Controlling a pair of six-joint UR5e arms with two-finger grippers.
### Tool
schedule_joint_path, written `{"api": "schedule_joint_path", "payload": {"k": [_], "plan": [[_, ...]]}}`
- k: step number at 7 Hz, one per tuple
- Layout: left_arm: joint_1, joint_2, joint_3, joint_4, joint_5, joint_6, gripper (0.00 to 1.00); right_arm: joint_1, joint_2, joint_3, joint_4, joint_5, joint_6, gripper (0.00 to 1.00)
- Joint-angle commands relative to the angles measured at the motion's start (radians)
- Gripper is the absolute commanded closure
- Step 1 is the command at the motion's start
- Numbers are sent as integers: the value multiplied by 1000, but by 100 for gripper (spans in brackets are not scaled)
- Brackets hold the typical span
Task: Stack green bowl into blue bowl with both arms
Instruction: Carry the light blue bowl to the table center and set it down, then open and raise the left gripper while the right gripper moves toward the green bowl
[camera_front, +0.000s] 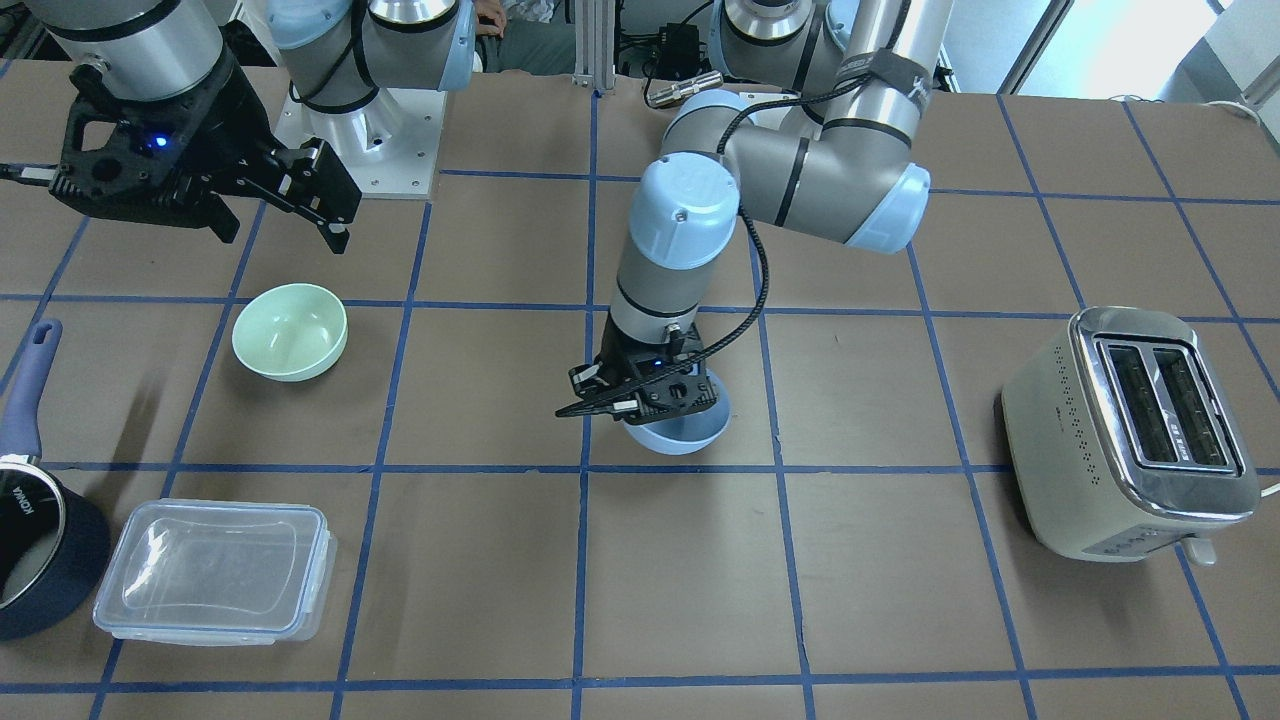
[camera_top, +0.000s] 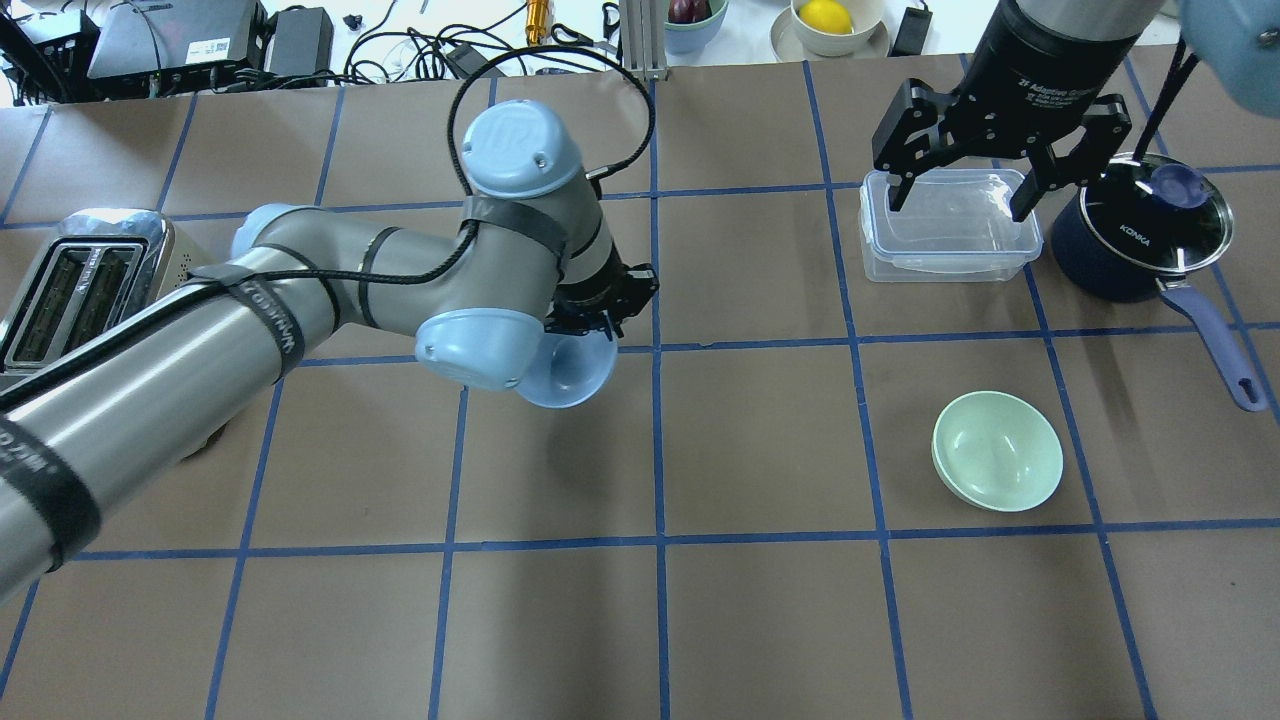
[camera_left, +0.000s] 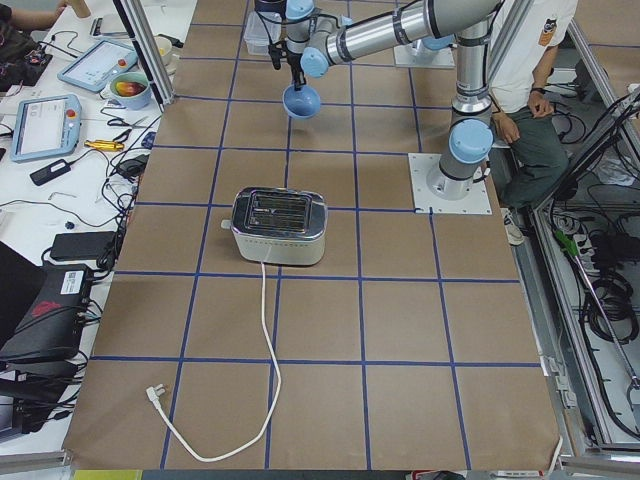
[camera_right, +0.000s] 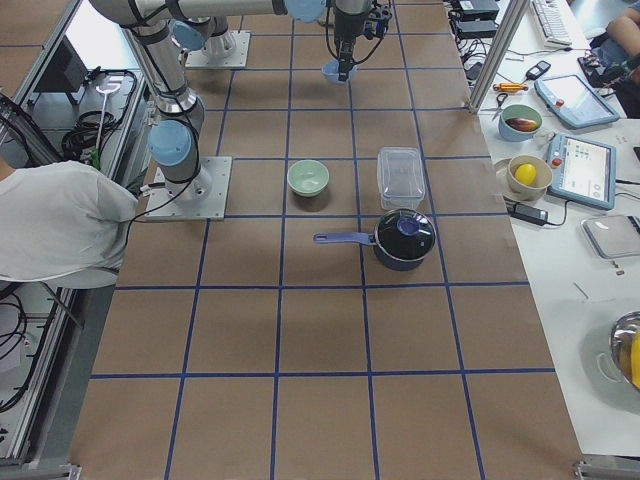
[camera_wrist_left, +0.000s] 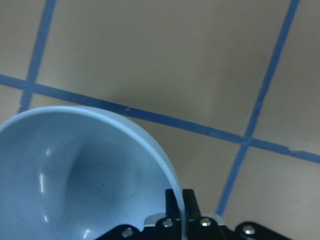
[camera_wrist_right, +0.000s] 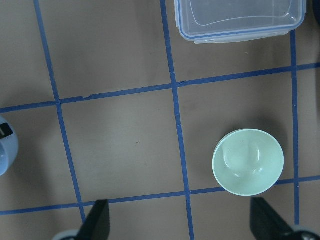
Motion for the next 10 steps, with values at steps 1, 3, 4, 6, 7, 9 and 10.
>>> {"api": "schedule_joint_path", "payload": {"k": [1, 3, 4, 6, 7, 9, 10], "plan": [[-71, -123, 76, 85, 5, -82, 100, 0, 0, 0, 0, -2, 0, 0], [-72, -128, 77, 93, 16, -38, 30, 0, 0, 0, -3, -4, 0, 0], [-62, -89, 83, 93, 40, 106, 0, -8, 2, 3, 2, -1, -1, 0], [47, -20, 100, 34, 28, 231, 0, -79, 9, 26, 14, -8, -102, 0], [164, 60, 100, -152, 39, 478, 0, -156, 9, 65, 15, -36, -236, 0], [351, 231, 125, -422, 37, 708, 0, -256, 2, 209, -94, -41, -360, 0], [356, 340, 149, -592, 40, 759, 0, -290, 3, 288, -189, -42, -447, 0]]}}
